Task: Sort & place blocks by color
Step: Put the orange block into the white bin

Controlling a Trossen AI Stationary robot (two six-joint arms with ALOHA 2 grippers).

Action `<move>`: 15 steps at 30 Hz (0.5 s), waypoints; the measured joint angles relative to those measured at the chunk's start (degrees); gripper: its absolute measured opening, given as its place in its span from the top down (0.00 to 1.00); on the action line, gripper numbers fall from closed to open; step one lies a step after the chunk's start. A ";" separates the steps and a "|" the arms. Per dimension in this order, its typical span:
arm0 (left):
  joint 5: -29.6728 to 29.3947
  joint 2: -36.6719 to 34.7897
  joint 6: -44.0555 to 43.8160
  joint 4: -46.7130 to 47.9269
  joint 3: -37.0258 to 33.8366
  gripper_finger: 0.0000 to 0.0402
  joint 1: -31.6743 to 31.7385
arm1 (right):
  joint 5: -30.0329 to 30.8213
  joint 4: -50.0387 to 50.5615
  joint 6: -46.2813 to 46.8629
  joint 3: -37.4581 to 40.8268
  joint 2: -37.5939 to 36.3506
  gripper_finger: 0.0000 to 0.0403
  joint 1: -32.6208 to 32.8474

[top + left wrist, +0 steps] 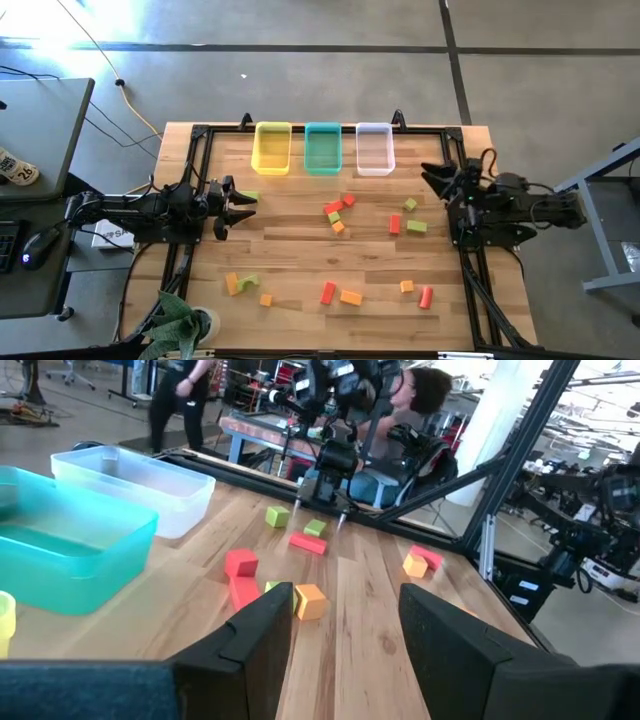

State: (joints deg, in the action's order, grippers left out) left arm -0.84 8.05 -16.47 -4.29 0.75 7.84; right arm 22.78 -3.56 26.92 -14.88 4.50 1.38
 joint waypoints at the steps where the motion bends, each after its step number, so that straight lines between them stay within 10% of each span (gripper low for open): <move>1: 0.00 0.01 -0.02 -0.01 0.00 0.57 0.00 | 0.78 2.78 0.38 -1.91 0.85 0.46 0.01; 15: -0.02 0.00 -0.01 -0.11 0.00 0.57 0.00 | -2.98 42.62 30.76 -28.52 27.74 0.46 -0.01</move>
State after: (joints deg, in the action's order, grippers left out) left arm -0.86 8.05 -16.48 -4.39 0.75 7.84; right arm 19.80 39.06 57.69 -43.40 32.25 1.37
